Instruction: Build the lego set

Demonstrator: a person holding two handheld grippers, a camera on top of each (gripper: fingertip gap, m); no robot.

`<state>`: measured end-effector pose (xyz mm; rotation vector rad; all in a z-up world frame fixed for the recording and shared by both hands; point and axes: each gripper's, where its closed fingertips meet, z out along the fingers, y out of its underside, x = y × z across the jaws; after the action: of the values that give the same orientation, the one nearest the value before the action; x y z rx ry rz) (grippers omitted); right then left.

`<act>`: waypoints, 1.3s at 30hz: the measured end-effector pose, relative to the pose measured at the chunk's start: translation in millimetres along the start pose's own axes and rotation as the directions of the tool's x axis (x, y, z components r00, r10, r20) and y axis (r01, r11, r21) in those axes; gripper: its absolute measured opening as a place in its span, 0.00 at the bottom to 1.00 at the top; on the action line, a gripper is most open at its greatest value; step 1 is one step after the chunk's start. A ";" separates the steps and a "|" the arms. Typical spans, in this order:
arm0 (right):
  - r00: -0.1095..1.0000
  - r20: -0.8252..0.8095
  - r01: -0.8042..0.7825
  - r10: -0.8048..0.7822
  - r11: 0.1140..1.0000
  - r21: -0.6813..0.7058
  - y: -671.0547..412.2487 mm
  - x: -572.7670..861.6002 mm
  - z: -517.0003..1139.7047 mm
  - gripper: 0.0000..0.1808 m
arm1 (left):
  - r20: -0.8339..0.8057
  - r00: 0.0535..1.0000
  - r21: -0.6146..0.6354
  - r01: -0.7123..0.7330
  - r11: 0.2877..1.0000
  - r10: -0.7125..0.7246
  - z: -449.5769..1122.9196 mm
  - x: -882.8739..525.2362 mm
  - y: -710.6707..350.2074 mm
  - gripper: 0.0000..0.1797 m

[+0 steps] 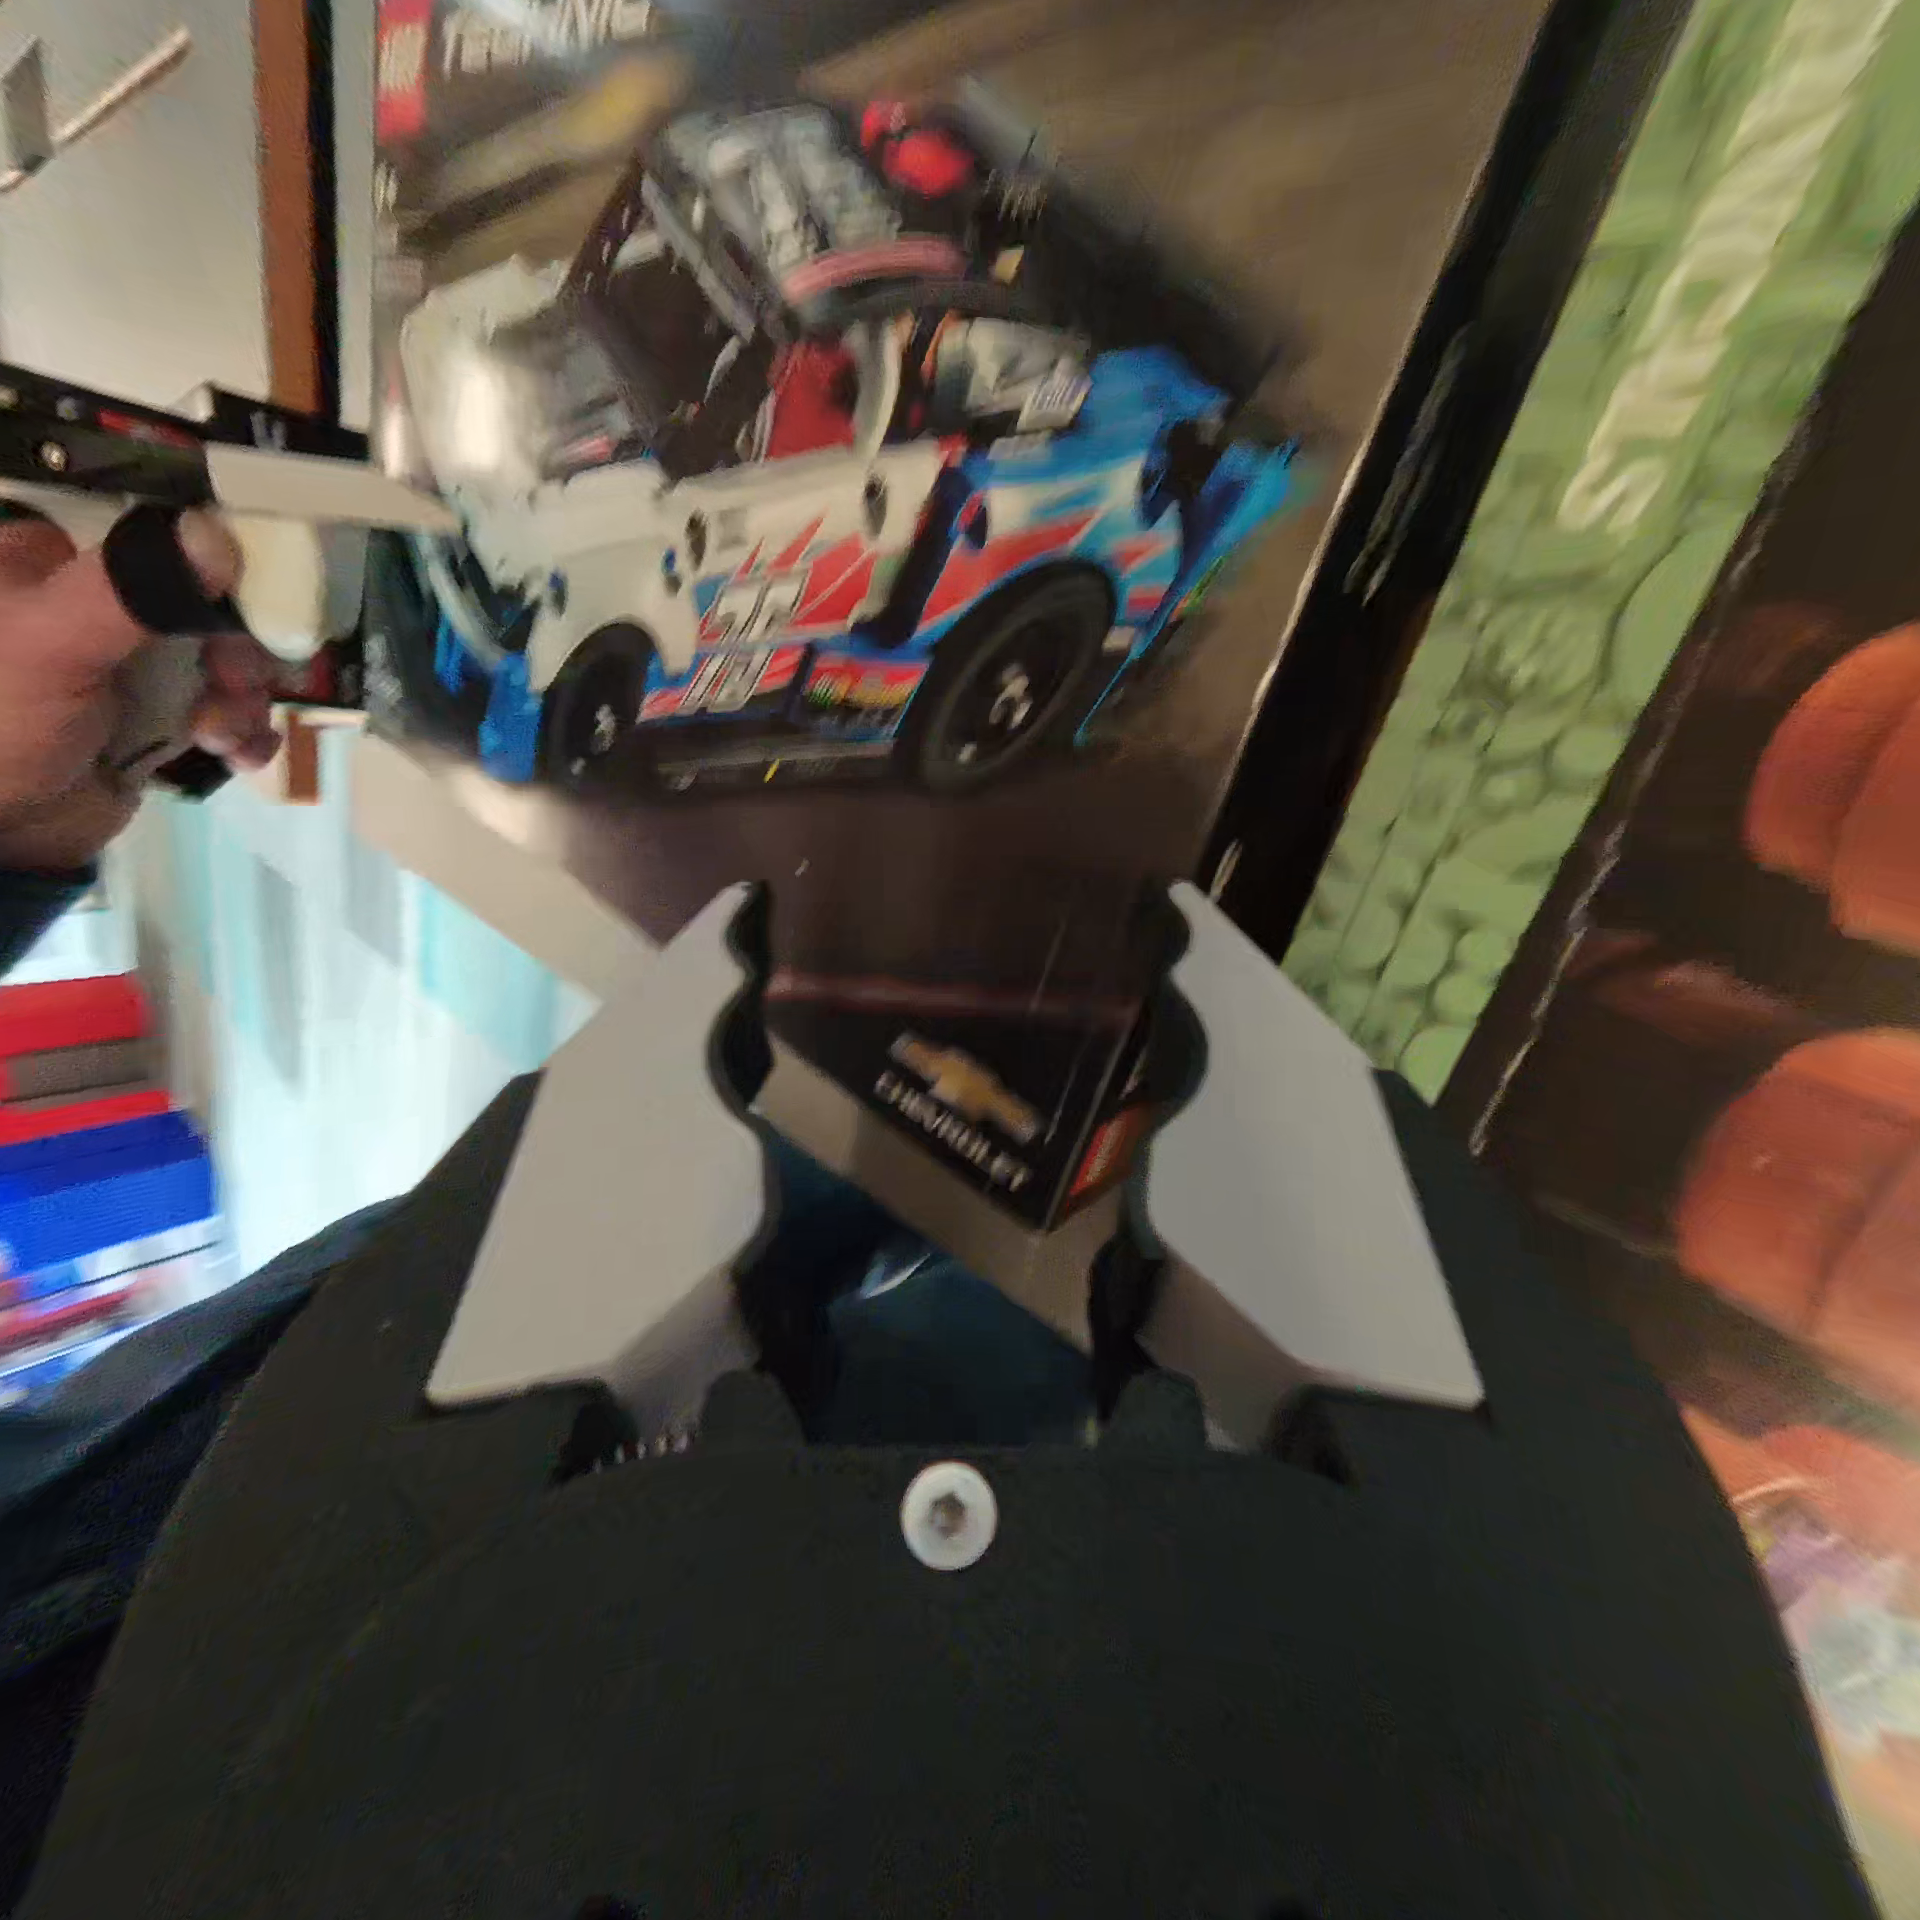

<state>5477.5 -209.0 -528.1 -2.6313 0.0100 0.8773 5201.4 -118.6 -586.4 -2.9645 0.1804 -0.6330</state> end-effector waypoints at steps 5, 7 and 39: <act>0.996 -0.062 0.067 -0.070 0.997 -0.050 0.2 1.6 3.8 0.38 | -0.123 0.992 -0.056 0.026 0.998 -0.033 14.3 11.1 13.6 0.78; 0.995 -0.076 0.063 -0.065 0.998 -0.023 0.9 1.4 4.2 0.37 | -0.127 0.992 -0.070 -0.018 0.997 0.009 14.3 10.9 17.1 0.78; 0.950 -0.235 0.218 -0.207 0.976 0.024 -32.2 10.3 9.5 0.40 | -0.178 0.984 -0.080 -0.009 0.997 -0.006 4.4 6.7 64.5 0.70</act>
<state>5484.2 -174.6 -530.3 -2.6112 -0.1864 0.4902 5203.3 -182.8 -595.9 -2.9815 0.2275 -0.9125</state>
